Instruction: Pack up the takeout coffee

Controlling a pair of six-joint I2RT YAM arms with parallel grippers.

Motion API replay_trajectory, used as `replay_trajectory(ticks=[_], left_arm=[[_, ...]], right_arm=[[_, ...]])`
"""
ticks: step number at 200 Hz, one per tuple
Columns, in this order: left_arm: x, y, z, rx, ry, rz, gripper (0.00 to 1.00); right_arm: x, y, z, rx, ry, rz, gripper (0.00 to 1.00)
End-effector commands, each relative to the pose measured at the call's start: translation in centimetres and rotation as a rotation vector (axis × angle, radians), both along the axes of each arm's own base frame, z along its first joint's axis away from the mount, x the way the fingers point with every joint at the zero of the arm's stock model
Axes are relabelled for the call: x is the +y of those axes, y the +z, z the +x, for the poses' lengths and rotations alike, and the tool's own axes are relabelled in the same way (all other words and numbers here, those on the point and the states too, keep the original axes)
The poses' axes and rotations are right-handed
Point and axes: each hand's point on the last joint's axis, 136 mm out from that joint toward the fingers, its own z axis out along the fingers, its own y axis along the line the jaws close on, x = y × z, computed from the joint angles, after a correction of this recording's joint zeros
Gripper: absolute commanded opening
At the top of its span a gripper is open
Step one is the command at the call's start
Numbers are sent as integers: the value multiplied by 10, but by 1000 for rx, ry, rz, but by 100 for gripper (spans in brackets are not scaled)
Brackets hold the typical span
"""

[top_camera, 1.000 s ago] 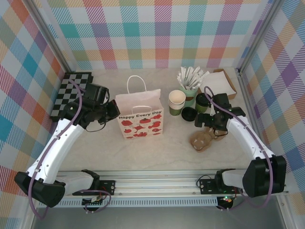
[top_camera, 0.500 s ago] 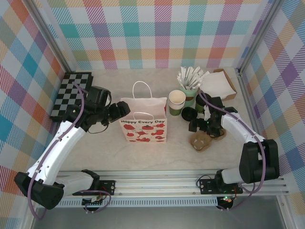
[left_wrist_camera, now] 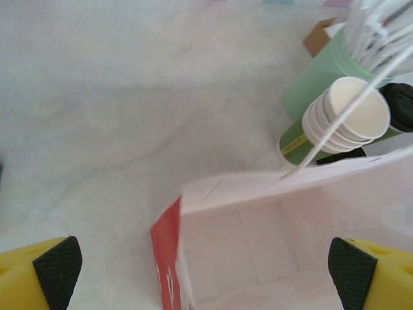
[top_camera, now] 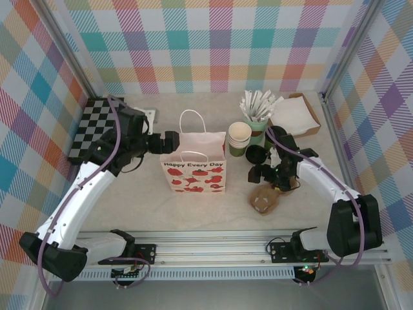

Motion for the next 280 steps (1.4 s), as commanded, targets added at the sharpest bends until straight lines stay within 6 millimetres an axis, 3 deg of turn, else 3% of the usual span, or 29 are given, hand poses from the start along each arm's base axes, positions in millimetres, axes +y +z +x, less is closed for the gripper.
replay_trajectory(ticks=[1, 15, 38, 72, 88, 102, 112, 148, 170, 211, 256, 272, 280], left_arm=[[-26, 32, 10, -210, -274, 112, 100], [-39, 34, 11, -256, -388, 142, 100], [-52, 32, 22, -294, -486, 197, 98], [-68, 23, 48, -264, -540, 218, 90], [-72, 24, 59, -266, -528, 204, 75], [-66, 28, 73, -267, -446, 196, 51], [-60, 30, 79, -260, -379, 190, 39], [-36, 32, 78, -199, -187, 157, 5], [-9, 34, 76, -160, 21, 122, 2], [21, 25, 62, -49, 291, 8, 0], [32, 16, 56, 64, 438, -44, 1], [29, 14, 57, 80, 434, -50, 6], [27, 13, 58, 88, 427, -52, 9]], right_arm=[[-17, 18, 4, -86, 38, -102, 100], [-18, 24, 7, -122, 64, -112, 100], [-1, 37, 11, -198, 175, -30, 100], [-2, 49, 18, -275, 259, -63, 100], [-3, 52, 19, -305, 290, -83, 100], [-5, 54, 18, -323, 321, -96, 100], [-6, 54, 18, -331, 344, -113, 100], [-4, 47, 10, -349, 531, -151, 100], [-3, 37, -3, -305, 657, -155, 99], [-33, -9, -31, -30, 861, -315, 94], [-28, -25, -22, -18, 895, -316, 85], [-40, -37, -17, -10, 893, -394, 68], [-44, -42, -16, -3, 894, -420, 65]])
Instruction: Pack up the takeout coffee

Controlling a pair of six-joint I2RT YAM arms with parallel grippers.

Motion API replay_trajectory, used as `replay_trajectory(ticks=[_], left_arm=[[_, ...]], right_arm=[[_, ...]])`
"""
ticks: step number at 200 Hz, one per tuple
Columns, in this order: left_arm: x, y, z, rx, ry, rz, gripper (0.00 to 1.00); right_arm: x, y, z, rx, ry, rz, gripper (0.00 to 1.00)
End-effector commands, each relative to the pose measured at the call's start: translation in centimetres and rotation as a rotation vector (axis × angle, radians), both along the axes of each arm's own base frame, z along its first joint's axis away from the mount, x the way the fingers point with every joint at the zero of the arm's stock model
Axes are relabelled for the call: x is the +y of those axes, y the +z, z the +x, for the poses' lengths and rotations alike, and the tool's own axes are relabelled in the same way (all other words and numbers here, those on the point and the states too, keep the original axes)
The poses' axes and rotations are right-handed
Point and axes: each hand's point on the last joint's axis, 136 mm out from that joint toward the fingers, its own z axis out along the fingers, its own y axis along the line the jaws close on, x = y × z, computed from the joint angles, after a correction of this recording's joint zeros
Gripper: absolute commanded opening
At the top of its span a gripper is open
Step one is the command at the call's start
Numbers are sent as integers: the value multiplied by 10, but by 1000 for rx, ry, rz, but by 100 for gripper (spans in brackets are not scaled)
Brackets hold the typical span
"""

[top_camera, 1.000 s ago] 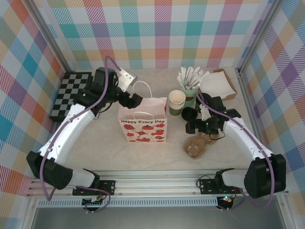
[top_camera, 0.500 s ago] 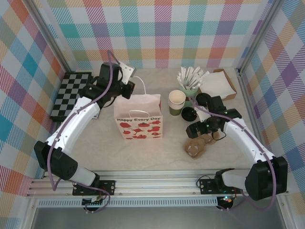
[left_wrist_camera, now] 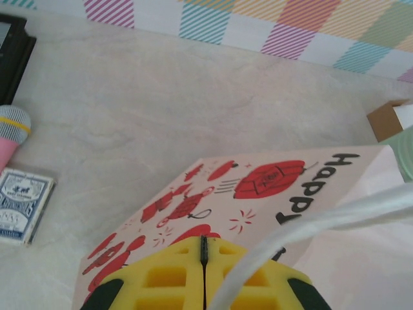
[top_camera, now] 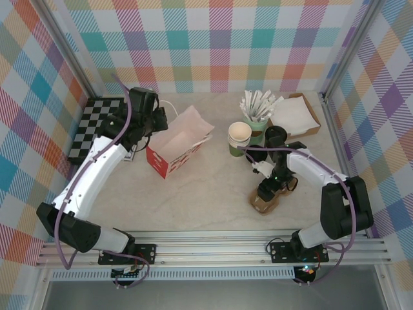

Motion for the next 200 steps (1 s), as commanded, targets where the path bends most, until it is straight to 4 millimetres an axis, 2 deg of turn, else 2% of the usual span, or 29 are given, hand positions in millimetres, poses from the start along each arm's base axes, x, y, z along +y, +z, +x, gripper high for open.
replay_trajectory(ticks=[1, 18, 50, 85, 104, 133, 155, 182, 200], left_arm=[[4, -1, -2, 40, 62, -37, 9], [-1, -3, -1, 50, 35, -52, 12], [-4, -12, 5, 79, 17, -94, 11], [-10, -14, 10, 94, -18, -177, 7], [-25, -7, 5, 109, -71, -260, 3], [-53, 12, -9, 89, -162, -383, 1], [-71, 27, -17, 81, -237, -500, 0], [-77, 38, -24, 80, -279, -537, 0], [-81, 40, -28, 81, -313, -544, 0]], right_arm=[[-13, -12, 5, -27, 37, -85, 65], [-13, -17, 5, -34, 37, -88, 66], [-3, -24, 10, -68, 30, -43, 66], [24, -31, 5, -36, 61, 18, 60], [31, -34, 3, -29, 65, 36, 55], [25, -34, 3, -30, 71, 2, 46], [24, -31, 3, -35, 61, 1, 44], [26, -25, 10, -70, 10, 6, 45], [35, -19, 16, -77, -40, 51, 46]])
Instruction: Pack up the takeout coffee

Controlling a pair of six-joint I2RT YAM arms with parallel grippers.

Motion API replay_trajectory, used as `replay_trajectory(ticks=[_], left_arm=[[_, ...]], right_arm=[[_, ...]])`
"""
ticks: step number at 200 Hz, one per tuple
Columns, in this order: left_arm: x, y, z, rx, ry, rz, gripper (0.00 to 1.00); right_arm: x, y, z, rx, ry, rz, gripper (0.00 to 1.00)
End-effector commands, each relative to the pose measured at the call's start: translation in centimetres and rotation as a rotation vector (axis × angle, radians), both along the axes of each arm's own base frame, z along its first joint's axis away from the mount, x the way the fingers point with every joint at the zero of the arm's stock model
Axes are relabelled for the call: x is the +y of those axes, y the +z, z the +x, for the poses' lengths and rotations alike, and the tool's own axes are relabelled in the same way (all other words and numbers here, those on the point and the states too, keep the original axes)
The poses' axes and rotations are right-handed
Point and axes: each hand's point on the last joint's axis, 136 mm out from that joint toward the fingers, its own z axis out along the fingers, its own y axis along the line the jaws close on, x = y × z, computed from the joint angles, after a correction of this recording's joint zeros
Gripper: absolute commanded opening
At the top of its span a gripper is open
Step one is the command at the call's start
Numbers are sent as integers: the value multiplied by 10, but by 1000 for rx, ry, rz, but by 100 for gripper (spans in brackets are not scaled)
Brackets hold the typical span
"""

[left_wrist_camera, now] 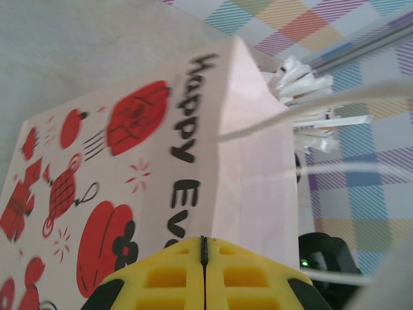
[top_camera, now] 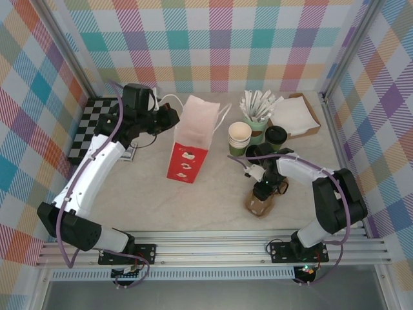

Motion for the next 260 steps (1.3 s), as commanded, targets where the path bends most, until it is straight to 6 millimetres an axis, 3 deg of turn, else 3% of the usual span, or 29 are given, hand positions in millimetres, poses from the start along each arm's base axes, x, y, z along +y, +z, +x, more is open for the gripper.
replay_trajectory(ticks=[1, 37, 62, 96, 127, 163, 177, 197, 206, 231, 260], left_arm=[[-14, 22, -13, -36, -80, -84, 0], [-24, 6, -23, -31, -202, -61, 0], [-23, -8, -31, -56, -279, -9, 0], [-2, -21, -33, -49, -274, 10, 1], [26, -32, -33, -22, -213, 76, 9], [40, -35, -40, -18, -180, 135, 38], [43, -33, -42, -20, -165, 148, 57], [47, -25, -49, -44, -156, 154, 81], [50, -23, -52, -47, -146, 164, 86], [68, -23, -60, -46, -67, 223, 100], [89, -26, -64, -59, 47, 271, 100]], right_arm=[[11, 12, 9, -28, -77, 60, 46], [23, 18, 14, -36, -139, 119, 47], [20, 16, 9, -23, -141, 107, 47], [22, 18, 10, -37, -192, 92, 50], [37, 32, 13, -39, -222, 148, 57], [43, 40, 22, -55, -333, 157, 62], [47, 43, 20, -57, -349, 194, 64], [45, 48, 20, -87, -357, 201, 74], [42, 51, 22, -93, -374, 185, 78], [38, 53, 22, -69, -458, 154, 79], [38, 51, 20, -81, -591, 191, 89]])
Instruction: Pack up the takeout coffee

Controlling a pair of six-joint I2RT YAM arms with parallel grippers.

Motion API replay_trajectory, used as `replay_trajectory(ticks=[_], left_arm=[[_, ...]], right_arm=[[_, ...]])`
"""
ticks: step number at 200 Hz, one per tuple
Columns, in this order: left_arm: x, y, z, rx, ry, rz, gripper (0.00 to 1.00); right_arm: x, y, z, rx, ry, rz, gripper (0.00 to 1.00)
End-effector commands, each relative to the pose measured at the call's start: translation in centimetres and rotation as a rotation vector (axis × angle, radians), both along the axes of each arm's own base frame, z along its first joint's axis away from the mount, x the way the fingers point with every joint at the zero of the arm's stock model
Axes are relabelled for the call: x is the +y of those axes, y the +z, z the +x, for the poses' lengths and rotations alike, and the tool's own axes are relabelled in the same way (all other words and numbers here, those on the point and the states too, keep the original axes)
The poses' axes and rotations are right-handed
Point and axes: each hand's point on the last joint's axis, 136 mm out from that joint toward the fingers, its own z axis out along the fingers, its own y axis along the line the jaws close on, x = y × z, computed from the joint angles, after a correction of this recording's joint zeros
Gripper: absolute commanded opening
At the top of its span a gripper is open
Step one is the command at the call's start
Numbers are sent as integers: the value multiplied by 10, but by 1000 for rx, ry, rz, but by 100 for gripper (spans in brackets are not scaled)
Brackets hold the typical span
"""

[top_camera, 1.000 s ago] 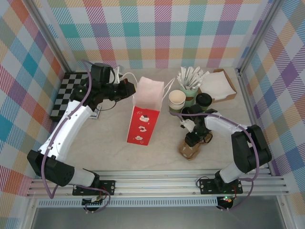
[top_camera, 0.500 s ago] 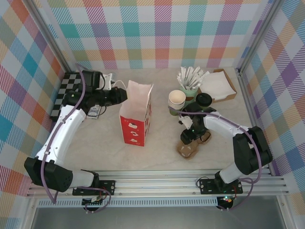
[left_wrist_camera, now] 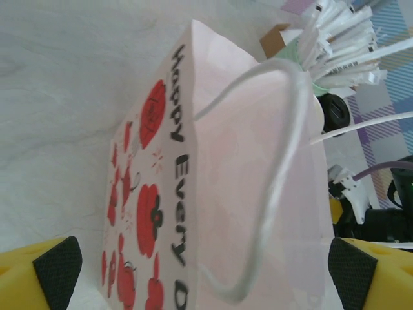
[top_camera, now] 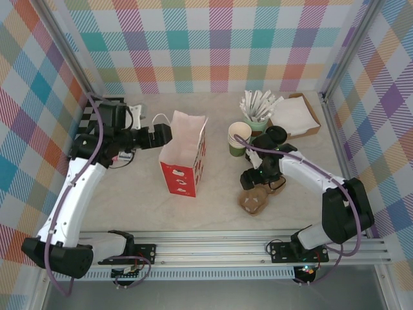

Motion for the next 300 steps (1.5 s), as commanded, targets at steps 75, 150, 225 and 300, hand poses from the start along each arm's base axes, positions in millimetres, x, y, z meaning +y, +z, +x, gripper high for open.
replay_trajectory(ticks=[75, 150, 225, 300], left_arm=[[39, -19, -3, -7, 202, 96, 100], [33, -18, 5, -13, 191, 71, 100], [50, -14, -1, -19, 288, 93, 100], [61, -24, -18, 23, 325, 125, 100]], right_arm=[[18, -17, -39, 108, -133, 202, 96], [33, -21, -64, 165, -176, 145, 93], [31, -47, -62, 112, -71, -14, 71], [23, -53, -56, 43, -102, -157, 62]])
